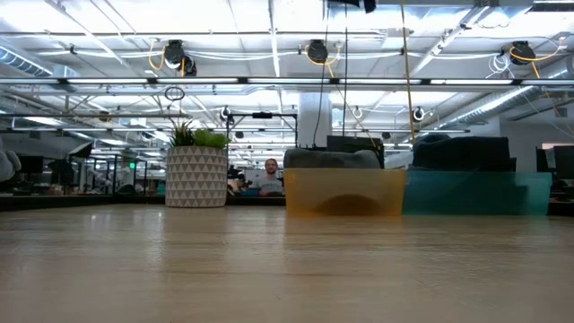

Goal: Pick & Place hat
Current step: Put the gray cap in the orange bin

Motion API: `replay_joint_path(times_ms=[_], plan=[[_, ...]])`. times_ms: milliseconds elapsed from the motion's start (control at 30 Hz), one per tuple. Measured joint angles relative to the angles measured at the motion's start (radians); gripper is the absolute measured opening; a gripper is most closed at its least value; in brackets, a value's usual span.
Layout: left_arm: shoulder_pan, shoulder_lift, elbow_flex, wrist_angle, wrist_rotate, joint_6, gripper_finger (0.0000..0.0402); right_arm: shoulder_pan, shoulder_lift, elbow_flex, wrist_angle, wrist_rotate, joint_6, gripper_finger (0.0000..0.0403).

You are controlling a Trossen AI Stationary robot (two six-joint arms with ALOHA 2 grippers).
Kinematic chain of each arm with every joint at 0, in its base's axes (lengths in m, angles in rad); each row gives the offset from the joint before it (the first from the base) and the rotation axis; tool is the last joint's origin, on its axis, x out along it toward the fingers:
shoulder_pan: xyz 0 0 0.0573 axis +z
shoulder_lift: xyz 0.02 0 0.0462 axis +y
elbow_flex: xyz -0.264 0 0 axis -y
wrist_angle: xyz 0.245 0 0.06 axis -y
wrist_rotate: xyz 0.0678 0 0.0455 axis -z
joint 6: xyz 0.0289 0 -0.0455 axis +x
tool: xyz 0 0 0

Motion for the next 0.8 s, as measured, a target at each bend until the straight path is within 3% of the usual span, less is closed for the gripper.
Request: replay_joint_path(times_ms=[267, 600, 800], plan=[[-0.002, 0.000, 0.000, 0.000, -0.004, -0.002, 0.0363, 0.003, 0.053, 0.194, -0.034, -0.023, 0.009, 0.0288], [-0.006, 0.000, 0.000, -0.001, -0.004, -0.004, 0.0363, 0.003, 0.154, 0.461, -0.233, -0.027, 0.003, 0.0288], [-0.029, 0.000, 0.000, -0.003, -0.004, -0.004, 0.0363, 0.004, 0.218, 0.587, -0.273, -0.111, 0.003, 0.0288]])
